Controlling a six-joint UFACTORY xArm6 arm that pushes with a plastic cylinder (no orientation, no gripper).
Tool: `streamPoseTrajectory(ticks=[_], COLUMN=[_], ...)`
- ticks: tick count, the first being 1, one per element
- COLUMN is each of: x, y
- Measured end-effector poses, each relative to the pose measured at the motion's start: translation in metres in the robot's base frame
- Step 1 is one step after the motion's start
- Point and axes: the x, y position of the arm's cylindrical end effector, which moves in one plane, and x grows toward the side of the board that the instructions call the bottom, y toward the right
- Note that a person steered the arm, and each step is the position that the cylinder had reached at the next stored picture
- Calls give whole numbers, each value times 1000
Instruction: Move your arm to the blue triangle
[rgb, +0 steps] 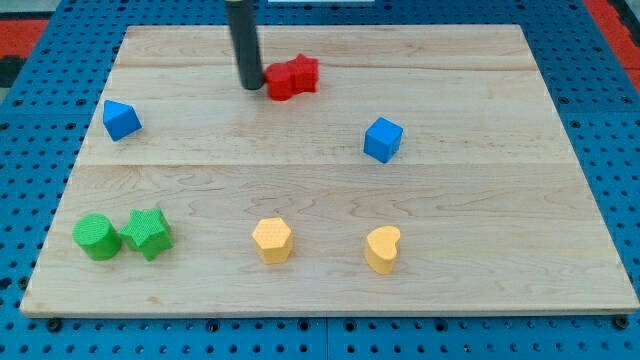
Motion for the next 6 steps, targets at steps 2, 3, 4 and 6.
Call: streamPoseTrajectory(ticks=[2, 3, 4, 6], x=[25, 25, 18, 91], y=[17, -38, -125, -186])
